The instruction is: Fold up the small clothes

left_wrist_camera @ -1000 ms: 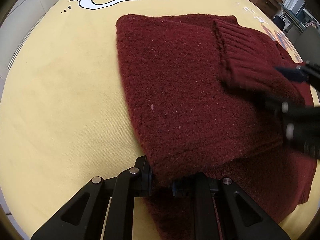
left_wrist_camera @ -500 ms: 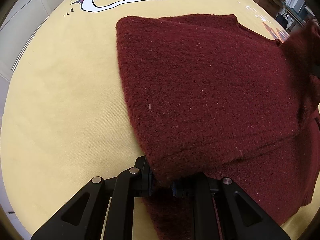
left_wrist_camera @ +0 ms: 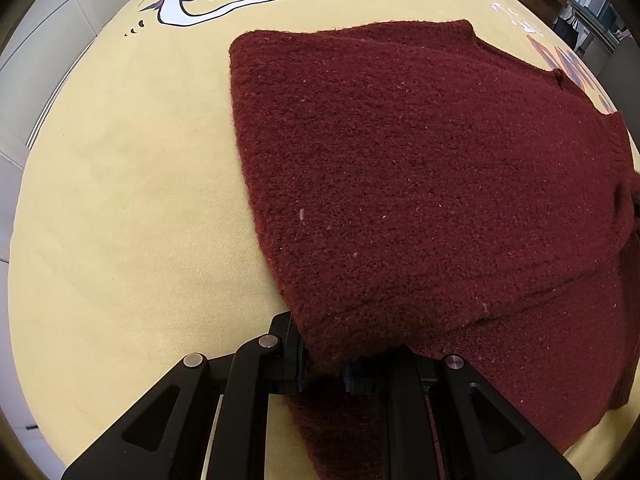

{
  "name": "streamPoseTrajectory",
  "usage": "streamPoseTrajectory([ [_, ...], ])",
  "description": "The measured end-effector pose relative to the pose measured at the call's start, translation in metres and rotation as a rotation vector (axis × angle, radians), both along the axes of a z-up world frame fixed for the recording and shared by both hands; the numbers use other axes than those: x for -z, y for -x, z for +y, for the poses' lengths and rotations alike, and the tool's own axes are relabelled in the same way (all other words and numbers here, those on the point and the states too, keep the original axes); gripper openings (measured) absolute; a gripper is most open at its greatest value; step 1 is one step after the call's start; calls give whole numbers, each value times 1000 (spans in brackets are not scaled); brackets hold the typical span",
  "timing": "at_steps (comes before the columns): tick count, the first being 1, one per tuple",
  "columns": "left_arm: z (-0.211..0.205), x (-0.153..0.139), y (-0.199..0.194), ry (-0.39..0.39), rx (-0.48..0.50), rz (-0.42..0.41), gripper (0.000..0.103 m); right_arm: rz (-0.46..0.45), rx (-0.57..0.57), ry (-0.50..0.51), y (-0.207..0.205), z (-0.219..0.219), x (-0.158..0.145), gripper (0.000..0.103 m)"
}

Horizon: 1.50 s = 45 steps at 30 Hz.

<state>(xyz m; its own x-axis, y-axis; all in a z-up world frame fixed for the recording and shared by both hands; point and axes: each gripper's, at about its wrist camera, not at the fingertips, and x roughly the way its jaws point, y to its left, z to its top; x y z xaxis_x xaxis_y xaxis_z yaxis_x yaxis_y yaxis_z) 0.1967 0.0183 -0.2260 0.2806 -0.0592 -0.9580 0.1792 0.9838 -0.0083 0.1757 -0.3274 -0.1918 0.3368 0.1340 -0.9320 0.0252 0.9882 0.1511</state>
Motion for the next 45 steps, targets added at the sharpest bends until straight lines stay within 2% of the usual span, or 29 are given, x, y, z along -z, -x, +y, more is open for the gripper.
streamPoseTrajectory([
  [5, 1, 4, 1, 2, -2, 1, 11, 29, 45, -61, 9, -28, -6, 51],
  [11, 1, 4, -1, -4, 0, 5, 11, -6, 104, -135, -3, -40, -35, 66],
  [13, 1, 3, -1, -4, -2, 4, 11, 27, 109, -107, -15, -37, -31, 68],
  [17, 0, 4, -1, 1, -9, 5, 11, 131, 108, -65, -37, -25, 2, 68],
  [19, 0, 3, -1, 1, -9, 5, 11, 127, 117, -74, -36, -20, 10, 69],
  [20, 0, 3, -1, -1, -8, 4, 11, 100, 104, -76, -33, -16, 8, 61],
  [21, 0, 3, -1, -6, -3, 1, 11, 81, 84, -86, -30, -13, 7, 36],
  [23, -3, 1, 0, -16, 11, 5, 11, 59, 33, -77, -26, -7, 2, 17],
  [27, -4, -2, 0, -18, 21, 3, 11, -30, 34, -30, -15, -11, -12, 13],
  [35, -5, 2, -3, -29, 17, 10, 12, -24, 34, 29, -10, -13, 7, 16],
  [37, -5, 1, -3, -35, 15, 6, 13, -31, 48, 28, -9, -14, 5, 24],
  [39, -8, -1, -3, -51, 15, 2, 15, -34, 53, 56, -10, -13, 4, 43],
  [40, -8, -3, -3, -57, 13, 4, 17, -38, 50, 66, -8, -14, 1, 47],
  [41, -8, -6, -3, -63, 2, 10, 20, -43, 50, 73, -6, -15, -3, 56],
  [42, -6, -9, -3, -65, -8, 12, 33, -54, 49, 73, -2, -17, -9, 62],
  [43, -5, -14, -2, -62, -21, 16, 58, -64, 47, 71, 3, -20, -15, 64],
  [45, -1, -24, 1, -50, -58, 21, 88, -88, 38, 75, 8, -19, -29, 81],
])
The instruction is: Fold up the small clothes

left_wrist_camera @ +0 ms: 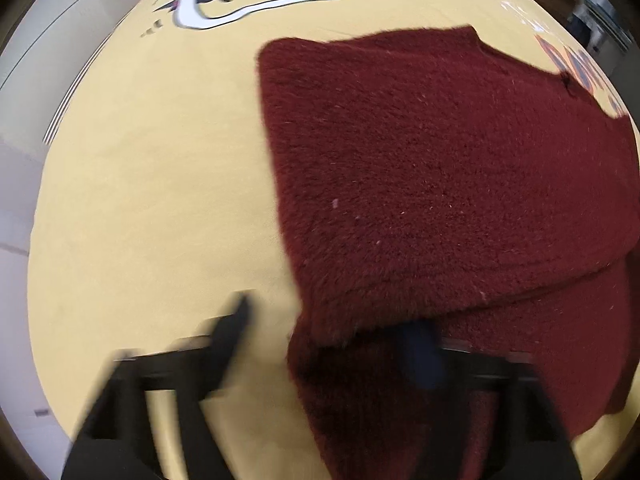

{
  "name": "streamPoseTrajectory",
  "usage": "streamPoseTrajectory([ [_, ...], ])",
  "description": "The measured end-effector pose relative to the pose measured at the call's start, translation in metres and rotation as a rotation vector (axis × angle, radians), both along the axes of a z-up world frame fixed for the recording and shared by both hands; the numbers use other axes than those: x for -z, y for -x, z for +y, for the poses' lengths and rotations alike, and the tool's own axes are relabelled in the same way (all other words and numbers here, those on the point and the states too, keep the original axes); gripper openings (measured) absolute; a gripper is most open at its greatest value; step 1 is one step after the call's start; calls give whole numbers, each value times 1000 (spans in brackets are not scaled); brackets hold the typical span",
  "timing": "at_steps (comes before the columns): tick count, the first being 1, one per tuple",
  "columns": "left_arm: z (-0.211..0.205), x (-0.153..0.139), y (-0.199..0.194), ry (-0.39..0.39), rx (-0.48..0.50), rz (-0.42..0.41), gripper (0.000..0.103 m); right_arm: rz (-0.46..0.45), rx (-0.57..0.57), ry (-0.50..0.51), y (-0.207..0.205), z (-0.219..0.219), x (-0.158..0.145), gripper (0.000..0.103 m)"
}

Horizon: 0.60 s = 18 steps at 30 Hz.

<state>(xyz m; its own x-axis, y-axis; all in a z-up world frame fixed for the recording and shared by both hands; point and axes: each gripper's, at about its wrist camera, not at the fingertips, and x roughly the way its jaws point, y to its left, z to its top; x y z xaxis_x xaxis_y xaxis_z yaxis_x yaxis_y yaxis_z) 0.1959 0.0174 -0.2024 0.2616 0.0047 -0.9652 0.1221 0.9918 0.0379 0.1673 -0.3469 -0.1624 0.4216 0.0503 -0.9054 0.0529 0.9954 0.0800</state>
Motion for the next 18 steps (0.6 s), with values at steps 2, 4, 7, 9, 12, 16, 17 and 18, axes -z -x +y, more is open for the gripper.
streamPoseTrajectory([
  [2, 2, -16, 6, 40, -10, -17, 90, -49, -22, 20, 8, 5, -18, 85],
  [4, -1, -31, 12, 36, -2, -43, 97, -95, -59, 44, 15, 17, -34, 90],
  [7, -15, -63, 19, 66, 20, -141, 102, -129, -100, 43, 20, 36, -44, 103],
  [9, -30, -76, 18, 119, 51, -186, 102, -144, -129, 24, 22, 55, -45, 103],
  [12, -58, -78, 13, 149, 90, -252, 102, -159, -161, 46, 24, 79, -35, 103],
  [16, -94, -41, 0, 124, 119, -215, 102, -160, -211, 118, 20, 110, -5, 103],
  [17, -99, -31, 1, 118, 120, -203, 102, -141, -221, 133, 19, 115, 6, 103],
  [18, -104, -20, 2, 108, 116, -192, 102, -127, -222, 139, 17, 116, 14, 103],
])
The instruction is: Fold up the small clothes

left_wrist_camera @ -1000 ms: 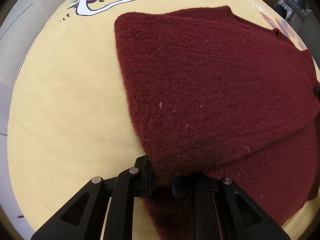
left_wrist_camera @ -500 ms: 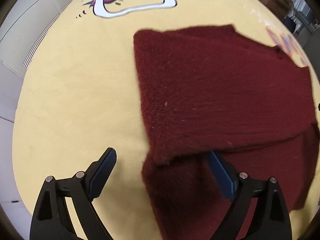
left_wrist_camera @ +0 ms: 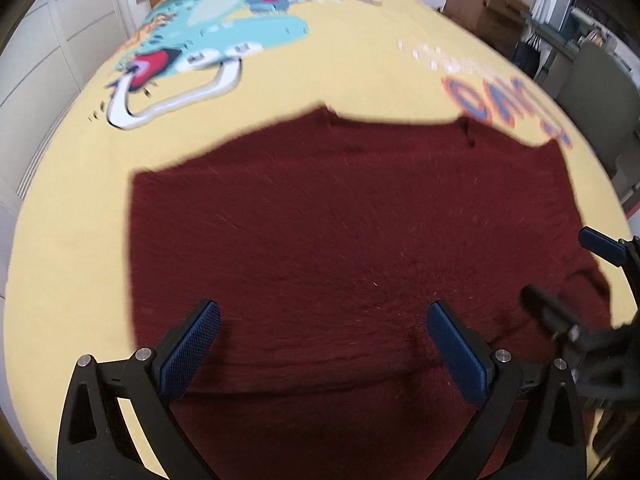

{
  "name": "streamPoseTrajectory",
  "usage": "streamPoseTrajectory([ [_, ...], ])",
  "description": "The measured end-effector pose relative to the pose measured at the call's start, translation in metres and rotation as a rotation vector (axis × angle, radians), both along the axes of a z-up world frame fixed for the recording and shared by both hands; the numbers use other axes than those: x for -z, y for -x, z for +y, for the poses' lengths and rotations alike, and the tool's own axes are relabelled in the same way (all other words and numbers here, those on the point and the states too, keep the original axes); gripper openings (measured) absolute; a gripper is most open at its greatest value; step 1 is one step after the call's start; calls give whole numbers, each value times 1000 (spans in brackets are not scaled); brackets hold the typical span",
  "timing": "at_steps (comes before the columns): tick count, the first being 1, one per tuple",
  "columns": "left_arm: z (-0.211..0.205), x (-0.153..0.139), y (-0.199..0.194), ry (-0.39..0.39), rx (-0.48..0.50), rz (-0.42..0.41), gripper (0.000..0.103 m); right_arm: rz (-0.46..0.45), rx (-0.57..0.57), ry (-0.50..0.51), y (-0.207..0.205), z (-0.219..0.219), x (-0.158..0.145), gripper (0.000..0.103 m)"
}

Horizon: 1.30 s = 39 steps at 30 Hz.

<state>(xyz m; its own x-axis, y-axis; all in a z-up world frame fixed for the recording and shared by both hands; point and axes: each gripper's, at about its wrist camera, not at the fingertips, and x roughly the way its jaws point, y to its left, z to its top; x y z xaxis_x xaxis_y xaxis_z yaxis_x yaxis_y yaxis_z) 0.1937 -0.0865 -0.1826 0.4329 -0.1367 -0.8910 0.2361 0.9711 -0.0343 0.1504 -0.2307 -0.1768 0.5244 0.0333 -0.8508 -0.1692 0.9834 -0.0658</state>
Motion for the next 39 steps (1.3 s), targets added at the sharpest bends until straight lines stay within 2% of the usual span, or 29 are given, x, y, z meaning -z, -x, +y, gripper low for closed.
streamPoseTrajectory([
  [3, -2, 30, 6, -51, 4, 26, 102, 40, 30, -2, -4, -8, 26, 103],
  [7, 14, 28, 20, -53, 28, -10, 102, 7, 50, 0, -2, -29, 28, 103],
  [13, 46, 35, 20, -51, -29, -22, 102, 22, 108, -17, -5, -65, 32, 103],
  [16, 49, 38, 23, -42, -32, -23, 102, 47, 143, -138, -4, -84, 41, 103],
  [21, 48, 38, 21, -25, -57, -31, 102, 10, 137, -136, 2, -83, 45, 103],
  [25, 46, 34, 20, -21, -52, -24, 102, 44, 147, -152, -2, -86, 45, 103],
  [30, 47, 14, 20, -5, -49, 26, 102, 101, 168, -127, -1, -85, 19, 103],
  [39, 53, -61, 71, 45, -49, -57, 102, 26, 175, -123, 53, -103, -46, 103],
])
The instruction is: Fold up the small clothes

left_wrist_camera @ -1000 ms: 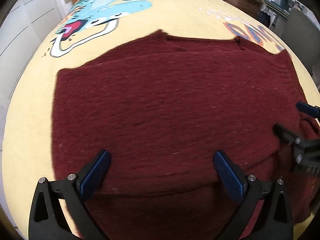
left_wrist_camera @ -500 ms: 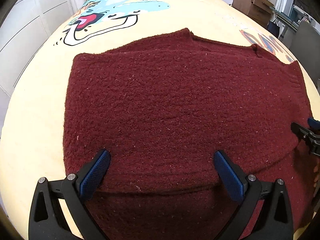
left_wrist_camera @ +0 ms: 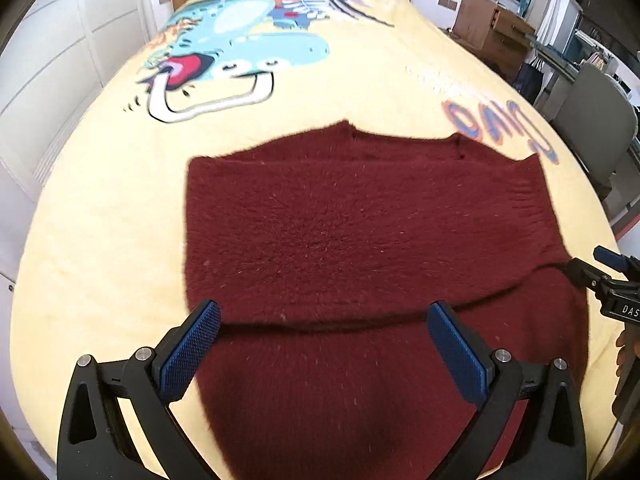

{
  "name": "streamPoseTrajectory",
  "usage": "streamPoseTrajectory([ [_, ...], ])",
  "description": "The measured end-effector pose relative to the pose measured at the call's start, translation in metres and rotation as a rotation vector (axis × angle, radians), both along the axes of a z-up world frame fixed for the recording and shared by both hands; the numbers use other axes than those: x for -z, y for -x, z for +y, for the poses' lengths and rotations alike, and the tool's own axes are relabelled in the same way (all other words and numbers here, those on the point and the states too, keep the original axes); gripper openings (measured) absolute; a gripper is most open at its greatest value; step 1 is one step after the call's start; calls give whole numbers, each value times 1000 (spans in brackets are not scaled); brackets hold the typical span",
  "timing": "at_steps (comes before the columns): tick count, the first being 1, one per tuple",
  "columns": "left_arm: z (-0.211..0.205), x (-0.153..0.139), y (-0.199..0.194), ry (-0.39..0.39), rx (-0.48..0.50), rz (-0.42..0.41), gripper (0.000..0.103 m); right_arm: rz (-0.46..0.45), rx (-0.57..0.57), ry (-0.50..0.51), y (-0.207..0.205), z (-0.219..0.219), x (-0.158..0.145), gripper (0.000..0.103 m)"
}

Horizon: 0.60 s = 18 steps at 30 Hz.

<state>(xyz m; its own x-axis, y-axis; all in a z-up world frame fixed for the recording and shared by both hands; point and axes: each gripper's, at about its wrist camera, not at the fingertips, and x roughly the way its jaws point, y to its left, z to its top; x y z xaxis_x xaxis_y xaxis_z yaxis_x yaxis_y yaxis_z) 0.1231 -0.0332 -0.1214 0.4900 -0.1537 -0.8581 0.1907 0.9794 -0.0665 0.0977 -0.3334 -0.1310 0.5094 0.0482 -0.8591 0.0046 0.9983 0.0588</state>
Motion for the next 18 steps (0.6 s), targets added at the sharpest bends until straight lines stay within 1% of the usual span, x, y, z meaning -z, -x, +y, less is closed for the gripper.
streamPoseTrajectory([
  [2, 3, -11, 14, 0, 3, 1, 102, -7, 4, 13, 16, -7, -10, 103],
  [4, 7, -15, 26, 14, 6, 6, 102, -12, 10, 26, 29, -14, -17, 103],
  [8, 9, -12, 47, 18, 15, 46, 102, 3, 28, 29, 58, -27, -20, 103],
  [13, 20, 8, 69, 6, 10, 109, 102, 36, 47, 13, 93, -37, -10, 103],
  [18, 36, 27, 93, 13, -47, 169, 102, 82, 67, -20, 119, -40, 13, 103],
])
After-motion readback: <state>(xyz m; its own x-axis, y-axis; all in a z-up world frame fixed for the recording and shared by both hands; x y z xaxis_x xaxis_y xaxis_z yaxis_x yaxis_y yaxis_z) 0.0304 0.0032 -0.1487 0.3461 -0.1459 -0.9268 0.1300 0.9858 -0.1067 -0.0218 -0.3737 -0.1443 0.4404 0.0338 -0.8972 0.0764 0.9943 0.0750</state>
